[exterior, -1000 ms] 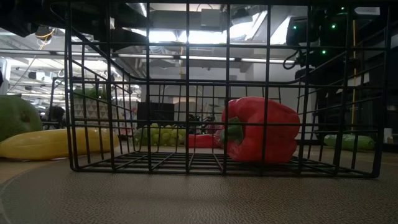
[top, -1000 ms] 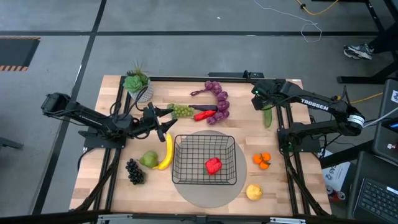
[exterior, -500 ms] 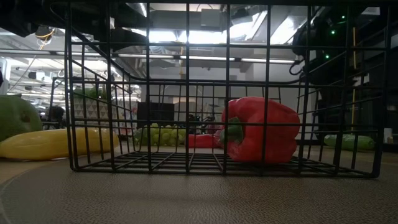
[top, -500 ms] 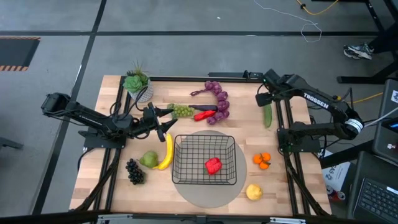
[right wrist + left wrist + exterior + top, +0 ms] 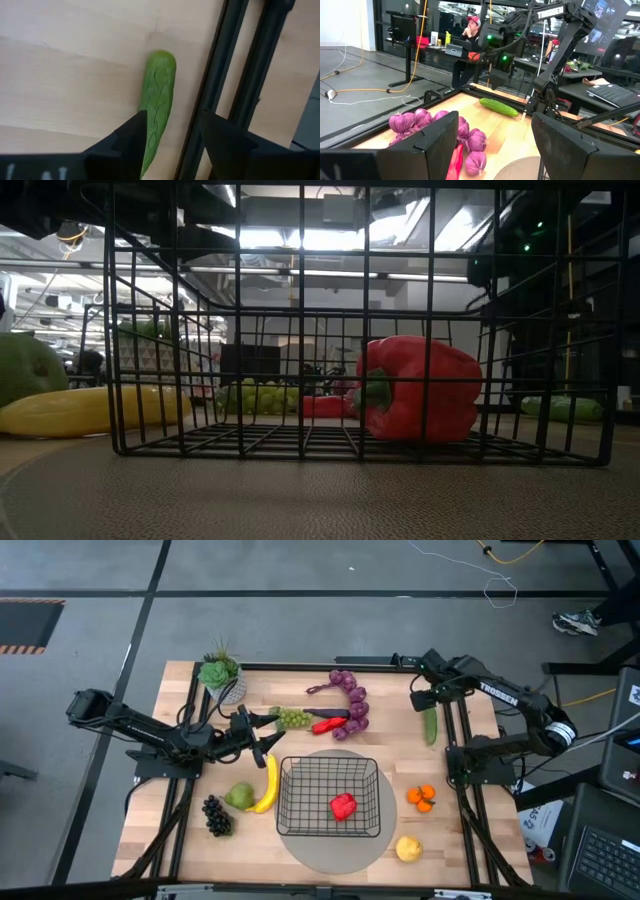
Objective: Build produce basket
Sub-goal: Put the green cucumber into the wire basket
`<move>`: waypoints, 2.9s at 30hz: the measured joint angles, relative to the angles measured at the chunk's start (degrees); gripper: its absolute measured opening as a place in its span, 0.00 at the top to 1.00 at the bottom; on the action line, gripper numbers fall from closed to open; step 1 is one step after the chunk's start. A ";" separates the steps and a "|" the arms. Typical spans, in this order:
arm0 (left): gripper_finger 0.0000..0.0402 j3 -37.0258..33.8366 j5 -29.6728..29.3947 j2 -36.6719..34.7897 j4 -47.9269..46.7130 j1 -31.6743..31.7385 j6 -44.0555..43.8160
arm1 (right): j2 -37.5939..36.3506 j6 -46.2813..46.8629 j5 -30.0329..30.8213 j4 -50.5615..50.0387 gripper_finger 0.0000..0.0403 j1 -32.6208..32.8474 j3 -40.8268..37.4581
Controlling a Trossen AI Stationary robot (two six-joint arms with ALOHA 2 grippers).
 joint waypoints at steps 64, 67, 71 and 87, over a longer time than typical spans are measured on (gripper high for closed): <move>0.38 0.00 0.00 0.00 0.00 -0.02 0.02 | 8.05 9.00 -6.99 16.77 0.31 2.21 -15.50; 0.38 0.00 0.00 0.00 0.00 -0.02 0.04 | 8.07 8.80 -7.01 17.02 0.32 2.21 -15.52; 0.38 0.00 -0.01 0.00 0.00 -0.02 0.04 | 8.12 5.52 -8.32 18.31 0.39 2.21 -15.58; 0.38 0.00 -0.02 0.00 0.00 -0.02 0.06 | 8.28 -0.46 -8.40 19.59 0.73 2.39 -15.08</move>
